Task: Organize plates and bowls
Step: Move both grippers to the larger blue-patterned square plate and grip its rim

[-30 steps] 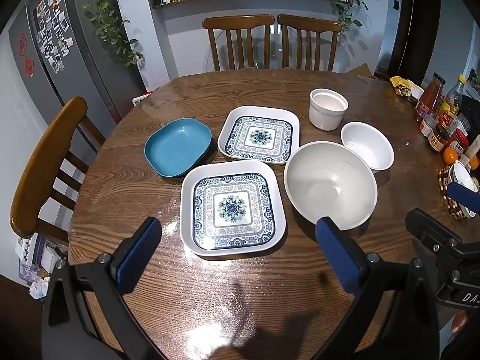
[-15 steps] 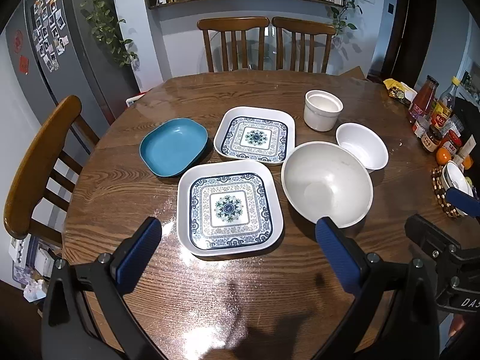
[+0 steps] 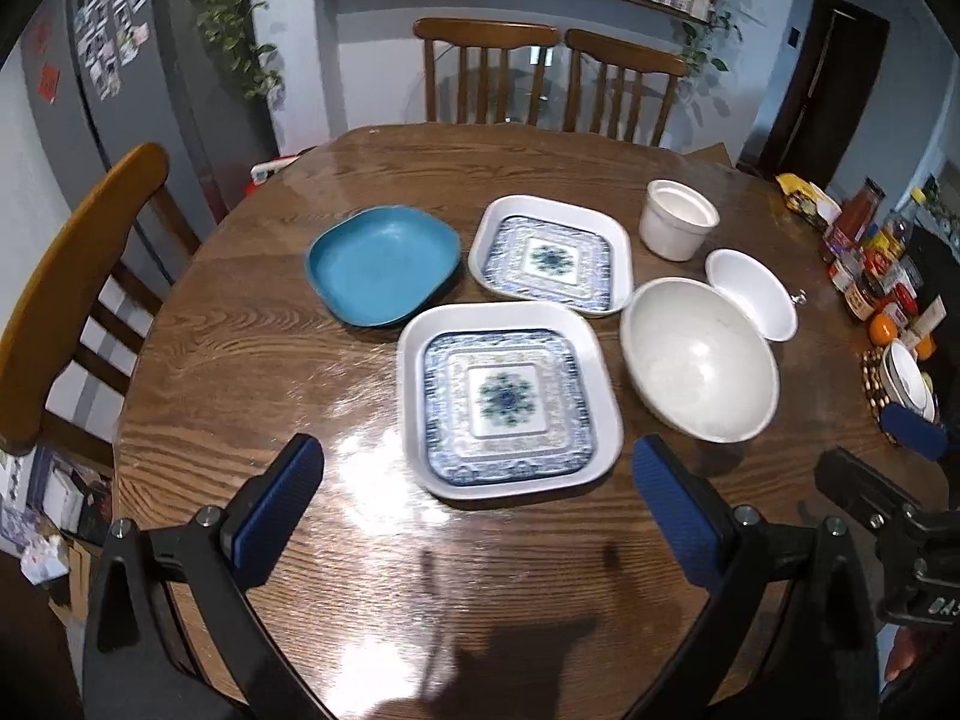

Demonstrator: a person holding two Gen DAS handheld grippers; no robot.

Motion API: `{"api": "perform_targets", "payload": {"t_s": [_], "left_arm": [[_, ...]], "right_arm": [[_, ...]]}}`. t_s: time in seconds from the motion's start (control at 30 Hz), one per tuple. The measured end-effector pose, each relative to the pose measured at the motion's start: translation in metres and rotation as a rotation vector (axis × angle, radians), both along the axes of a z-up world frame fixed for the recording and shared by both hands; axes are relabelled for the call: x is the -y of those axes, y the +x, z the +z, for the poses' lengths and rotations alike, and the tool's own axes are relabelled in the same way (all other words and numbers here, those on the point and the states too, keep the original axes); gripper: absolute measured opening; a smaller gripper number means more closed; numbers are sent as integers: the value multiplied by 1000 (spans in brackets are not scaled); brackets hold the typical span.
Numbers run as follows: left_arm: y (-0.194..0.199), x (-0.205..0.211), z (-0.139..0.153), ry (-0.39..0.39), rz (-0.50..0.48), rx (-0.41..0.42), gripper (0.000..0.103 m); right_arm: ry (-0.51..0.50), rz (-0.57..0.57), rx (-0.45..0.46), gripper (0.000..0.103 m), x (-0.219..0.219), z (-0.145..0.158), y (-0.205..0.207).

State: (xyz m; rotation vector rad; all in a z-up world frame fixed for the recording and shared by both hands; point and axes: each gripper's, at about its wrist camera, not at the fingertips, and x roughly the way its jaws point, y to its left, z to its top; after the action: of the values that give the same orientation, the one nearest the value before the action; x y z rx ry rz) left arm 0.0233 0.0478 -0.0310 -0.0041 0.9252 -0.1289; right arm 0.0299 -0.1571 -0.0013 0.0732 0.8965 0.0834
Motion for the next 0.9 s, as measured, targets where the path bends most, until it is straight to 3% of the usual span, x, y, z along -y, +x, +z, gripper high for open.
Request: {"api": "perform_targets", "payload": {"t_s": [0.37, 0.63, 0.77, 0.9], "left_arm": [[17, -58, -44, -18, 57, -92, 100], [37, -56, -76, -42, -1, -171, 79], [51, -47, -82, -43, -43, -166, 77], [65, -42, -90, -38, -72, -172, 65]], "right_arm": [[140, 77, -117, 103, -41, -41, 3], [215, -15, -132, 102, -38, -72, 18], [237, -43, -129, 92, -41, -84, 31], [268, -95, -147, 79, -44, -100, 43]]}}
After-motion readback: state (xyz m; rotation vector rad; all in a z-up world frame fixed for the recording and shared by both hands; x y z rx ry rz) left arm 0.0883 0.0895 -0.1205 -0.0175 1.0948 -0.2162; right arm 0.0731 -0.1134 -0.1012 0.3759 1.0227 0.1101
